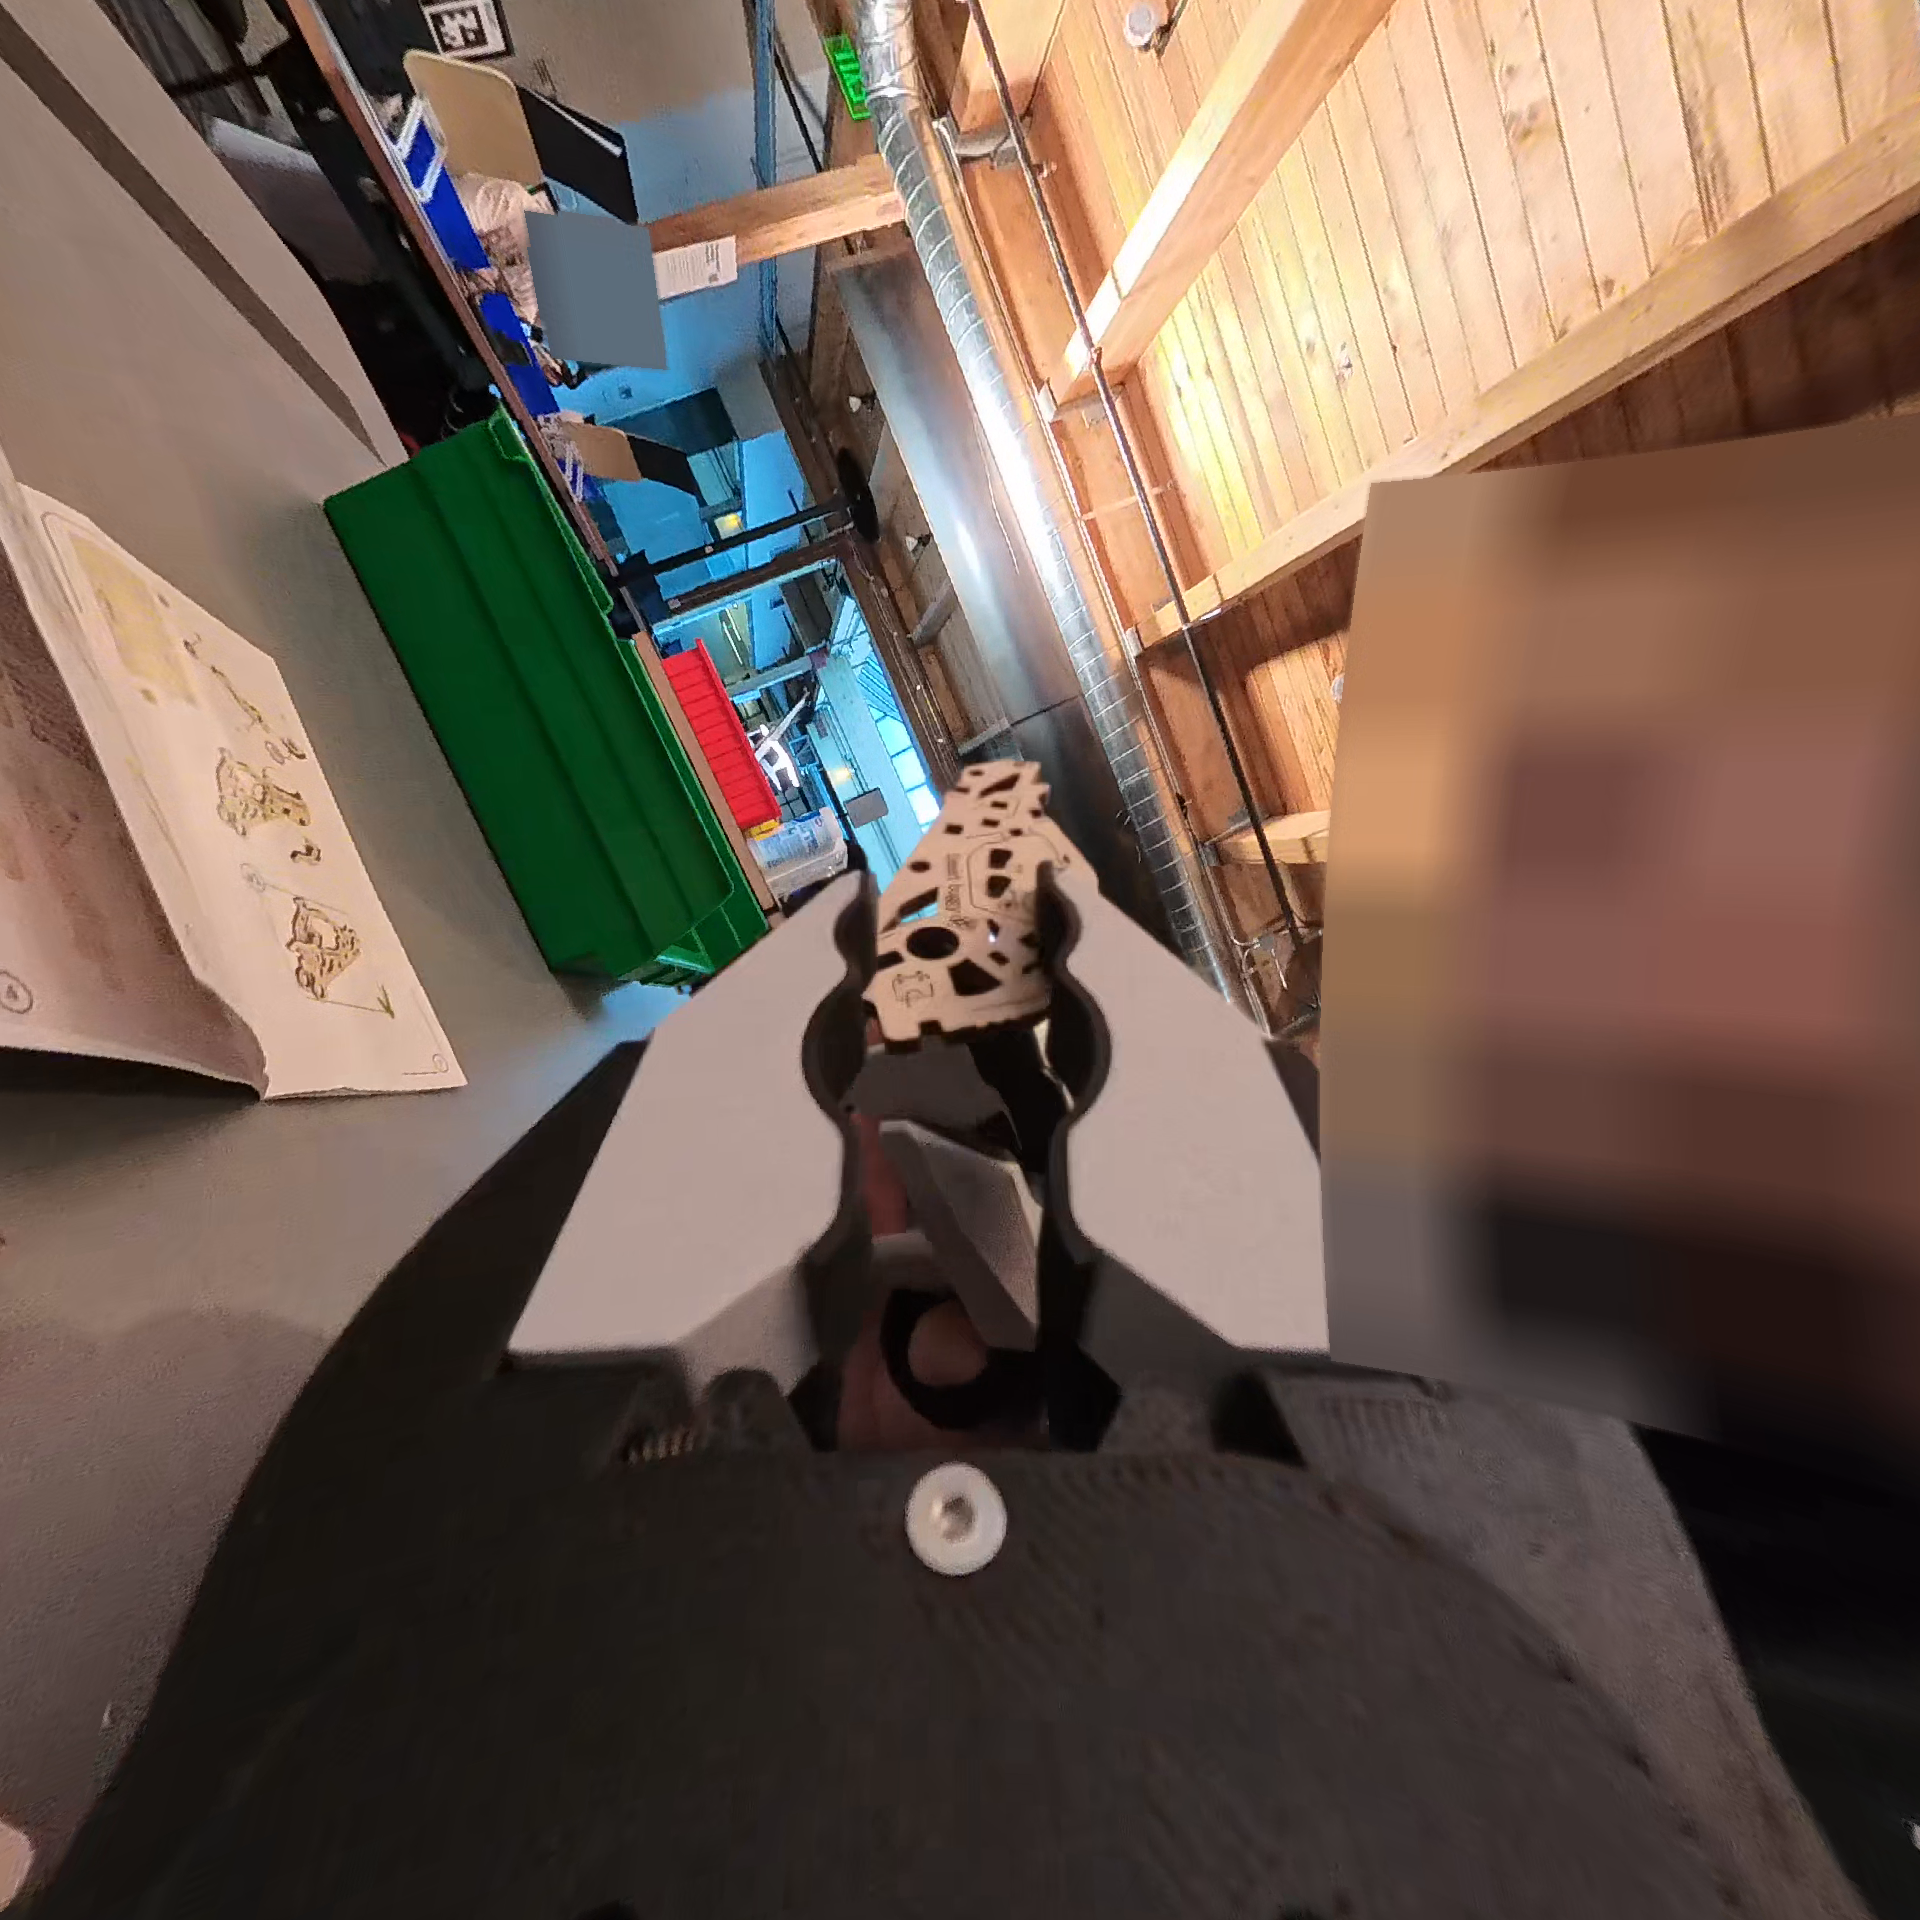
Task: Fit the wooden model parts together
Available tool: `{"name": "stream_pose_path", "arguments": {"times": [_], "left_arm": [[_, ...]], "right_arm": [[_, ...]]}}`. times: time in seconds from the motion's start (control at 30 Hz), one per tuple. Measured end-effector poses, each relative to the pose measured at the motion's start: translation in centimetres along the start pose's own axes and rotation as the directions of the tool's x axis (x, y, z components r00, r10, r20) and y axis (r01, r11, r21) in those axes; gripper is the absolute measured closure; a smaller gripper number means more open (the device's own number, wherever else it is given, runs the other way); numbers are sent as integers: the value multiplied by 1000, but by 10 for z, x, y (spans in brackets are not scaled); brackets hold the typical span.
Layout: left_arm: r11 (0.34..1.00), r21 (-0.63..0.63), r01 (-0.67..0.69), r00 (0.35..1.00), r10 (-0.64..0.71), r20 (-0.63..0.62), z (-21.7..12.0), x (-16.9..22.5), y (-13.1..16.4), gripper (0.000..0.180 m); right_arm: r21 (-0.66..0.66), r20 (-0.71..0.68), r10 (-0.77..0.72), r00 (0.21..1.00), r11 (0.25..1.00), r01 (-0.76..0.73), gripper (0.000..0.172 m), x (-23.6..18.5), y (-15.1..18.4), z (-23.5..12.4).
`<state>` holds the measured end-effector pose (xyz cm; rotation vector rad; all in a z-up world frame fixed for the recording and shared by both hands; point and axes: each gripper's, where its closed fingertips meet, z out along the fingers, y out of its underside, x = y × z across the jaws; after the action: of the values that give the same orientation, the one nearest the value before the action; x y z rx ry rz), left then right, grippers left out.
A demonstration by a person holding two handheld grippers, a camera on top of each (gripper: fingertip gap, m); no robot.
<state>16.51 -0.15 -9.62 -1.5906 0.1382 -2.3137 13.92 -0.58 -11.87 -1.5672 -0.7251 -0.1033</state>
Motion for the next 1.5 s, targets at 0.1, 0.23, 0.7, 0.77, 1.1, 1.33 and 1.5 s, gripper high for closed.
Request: {"name": "stream_pose_path", "arguments": {"times": [0.1, 0.23, 0.7, 0.77, 1.1, 1.33, 1.5], "left_arm": [[1000, 14, -2, 1000, 2, 10, -1, -2, 1, 157], [1000, -18, 0, 1000, 0, -5, -3, -1, 6, 166], [959, -236, -158, 982, 127, -141, 5, 20, 30, 147], [953, -256, -160, 979, 120, -165, 6, 25, 31, 139], [868, -423, -262, 965, 225, -137, 9, 12, 56, 149], [890, -404, -212, 971, 146, -189, 9, 17, 58, 157], [899, -377, -223, 967, 155, -204, 4, 17, 49, 179]], "right_arm": [[-11, -12, -14, 1000, 1000, 14, 137, -3, 0, 0], [18, 21, 0, 1000, 1000, 0, 148, -1, -3, -5], [78, 236, 487, 841, 853, -516, 172, 13, -7, -28], [94, 241, 502, 831, 840, -535, 172, 15, -9, -30], [94, 225, 454, 862, 870, -483, 172, 11, -8, -28], [91, 372, 602, 707, 734, -673, 172, 12, -14, -38], [59, 473, 738, 482, 519, -853, 172, 24, -15, -48]]}}
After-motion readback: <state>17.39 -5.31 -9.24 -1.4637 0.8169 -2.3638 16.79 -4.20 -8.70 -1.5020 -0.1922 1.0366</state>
